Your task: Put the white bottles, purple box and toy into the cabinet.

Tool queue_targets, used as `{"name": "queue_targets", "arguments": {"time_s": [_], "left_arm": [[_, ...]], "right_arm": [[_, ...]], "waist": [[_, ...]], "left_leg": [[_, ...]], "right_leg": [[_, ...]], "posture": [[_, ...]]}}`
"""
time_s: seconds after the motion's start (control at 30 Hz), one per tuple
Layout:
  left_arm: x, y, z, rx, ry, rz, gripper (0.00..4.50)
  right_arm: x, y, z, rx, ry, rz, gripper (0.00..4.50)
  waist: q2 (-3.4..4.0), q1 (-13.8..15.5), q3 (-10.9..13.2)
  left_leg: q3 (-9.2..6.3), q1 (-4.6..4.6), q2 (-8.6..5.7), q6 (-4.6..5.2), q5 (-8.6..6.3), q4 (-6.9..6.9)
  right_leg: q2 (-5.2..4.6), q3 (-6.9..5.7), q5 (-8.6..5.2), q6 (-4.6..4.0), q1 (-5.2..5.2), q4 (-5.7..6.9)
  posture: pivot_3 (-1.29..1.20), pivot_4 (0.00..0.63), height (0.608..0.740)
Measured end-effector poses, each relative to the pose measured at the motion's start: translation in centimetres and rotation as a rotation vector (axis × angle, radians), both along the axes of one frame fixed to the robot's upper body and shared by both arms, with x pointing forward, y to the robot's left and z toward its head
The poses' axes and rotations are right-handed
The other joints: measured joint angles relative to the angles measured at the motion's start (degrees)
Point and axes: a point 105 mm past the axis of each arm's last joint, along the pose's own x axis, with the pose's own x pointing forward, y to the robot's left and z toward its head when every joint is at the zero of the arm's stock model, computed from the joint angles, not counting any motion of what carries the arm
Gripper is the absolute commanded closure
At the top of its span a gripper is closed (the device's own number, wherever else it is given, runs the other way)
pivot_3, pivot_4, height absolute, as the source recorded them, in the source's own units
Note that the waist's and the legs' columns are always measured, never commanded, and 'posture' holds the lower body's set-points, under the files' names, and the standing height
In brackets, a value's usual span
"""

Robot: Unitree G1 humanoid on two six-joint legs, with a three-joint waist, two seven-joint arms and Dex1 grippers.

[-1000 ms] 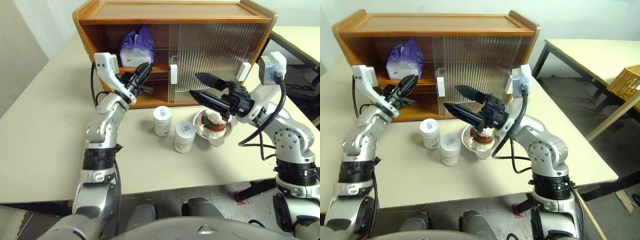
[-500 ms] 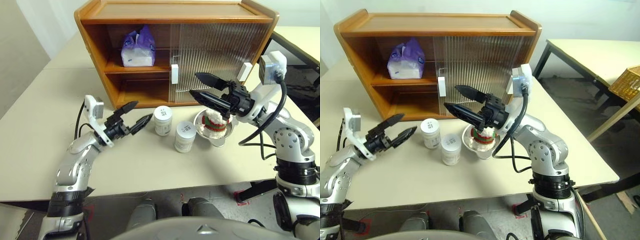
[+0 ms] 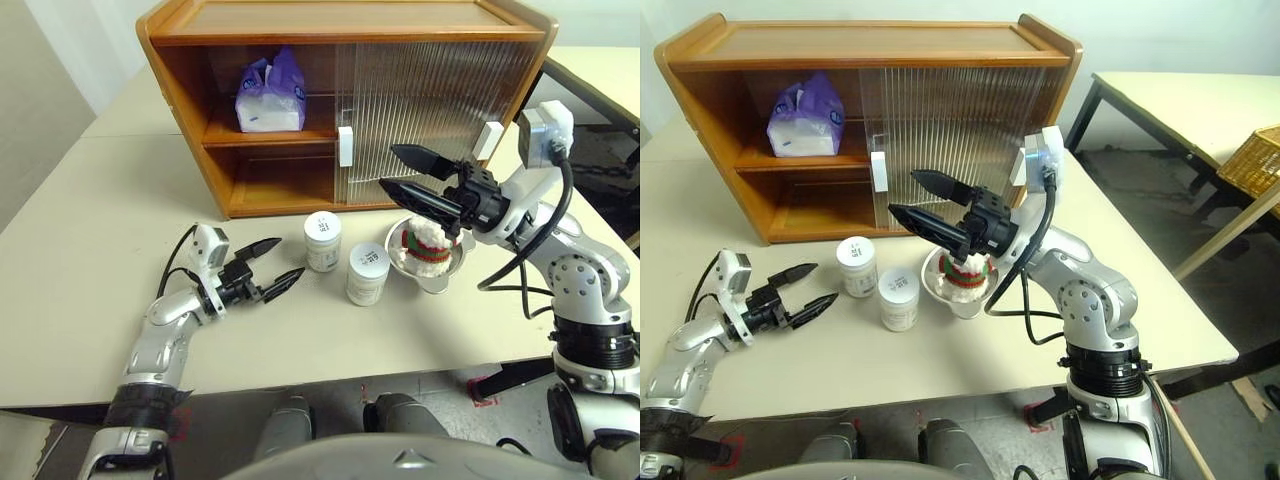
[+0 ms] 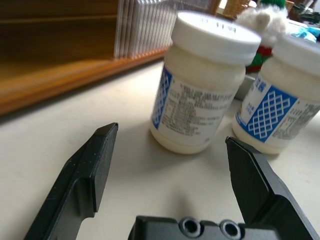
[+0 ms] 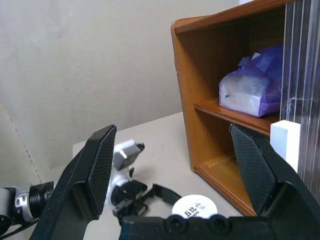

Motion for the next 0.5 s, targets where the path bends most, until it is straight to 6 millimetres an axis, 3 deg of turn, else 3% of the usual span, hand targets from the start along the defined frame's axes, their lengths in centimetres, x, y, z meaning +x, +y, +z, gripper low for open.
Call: {"name": "queue_targets", "arguments": {"time_s": [0.23, 0.5], "left_arm": [[0.5, -1.7, -0.6, -0.004, -0.017, -0.071, 0.06], [1.3, -2.3, -0.6, -0.019, -0.033, -0.07, 0.06]], "right_arm": [[0.0, 0.0, 0.0, -0.006, 0.001, -0.004, 0.0], [-0.1, 0.0, 0.0, -0.009, 0.001, -0.009, 0.0]], "waist": [[0.01, -0.28, -0.01], [0.02, -0.96, -0.01]], "left_leg": [[0.03, 0.0, 0.0, 0.13, 0.08, 0.05], [0.07, 0.0, -0.01, 0.23, 0.16, 0.07]], "right_leg": [[0.0, 0.01, 0.04, -0.06, 0.03, 0.0], [0.01, 0.01, 0.0, 0.22, 0.04, 0.0]], "posture": [[-0.14, 0.036, 0.74], [-0.15, 0.036, 0.74]]}}
